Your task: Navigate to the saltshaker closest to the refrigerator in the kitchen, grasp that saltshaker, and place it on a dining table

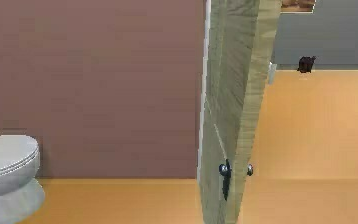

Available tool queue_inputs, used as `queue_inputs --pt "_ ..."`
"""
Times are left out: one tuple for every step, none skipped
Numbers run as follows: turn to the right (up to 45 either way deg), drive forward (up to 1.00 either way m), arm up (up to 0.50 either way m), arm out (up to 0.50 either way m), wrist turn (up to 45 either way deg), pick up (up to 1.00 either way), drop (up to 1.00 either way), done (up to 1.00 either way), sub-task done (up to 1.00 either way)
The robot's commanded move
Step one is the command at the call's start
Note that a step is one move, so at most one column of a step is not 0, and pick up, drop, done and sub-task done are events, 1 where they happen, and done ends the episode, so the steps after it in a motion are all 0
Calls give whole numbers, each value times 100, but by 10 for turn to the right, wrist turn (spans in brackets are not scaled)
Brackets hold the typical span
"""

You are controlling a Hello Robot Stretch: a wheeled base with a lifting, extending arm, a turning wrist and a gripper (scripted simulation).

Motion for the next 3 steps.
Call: queue_inputs --pt "450 0 0 0 0 0 0 0 0" --pt "450 0 0 0 0 0 0 0 0" --pt "360 0 0 0 0 0 0 0 0"
